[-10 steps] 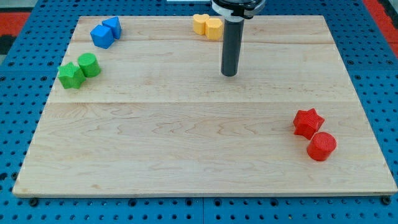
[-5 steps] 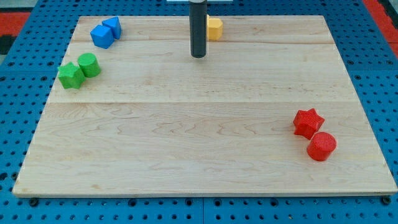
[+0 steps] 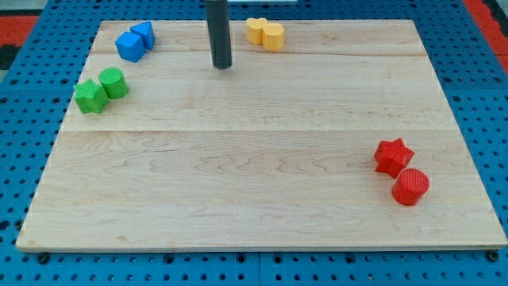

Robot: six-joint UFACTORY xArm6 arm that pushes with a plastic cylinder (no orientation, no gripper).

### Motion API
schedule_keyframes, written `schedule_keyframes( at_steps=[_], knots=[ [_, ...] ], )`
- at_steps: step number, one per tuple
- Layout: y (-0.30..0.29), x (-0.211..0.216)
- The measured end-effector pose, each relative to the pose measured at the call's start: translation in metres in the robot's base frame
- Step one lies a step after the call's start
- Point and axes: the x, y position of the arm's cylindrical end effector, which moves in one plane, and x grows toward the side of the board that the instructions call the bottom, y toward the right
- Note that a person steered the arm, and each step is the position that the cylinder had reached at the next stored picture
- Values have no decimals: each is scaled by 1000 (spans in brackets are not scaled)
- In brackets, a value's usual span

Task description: Move the blue blocks to the center

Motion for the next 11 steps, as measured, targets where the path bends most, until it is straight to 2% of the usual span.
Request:
schedule_keyframes(
  at_steps=[1, 2, 3, 4, 5, 6, 7, 8, 9, 10, 11],
  knots=[
    [-16, -56],
    [-81, -84],
    [-100, -84],
    [-167, -73],
    [-181, -21],
    [-103, -7],
    [-143, -24],
    [-152, -56],
    [-56, -46],
    [-3, 23],
    [5, 58]
  ],
)
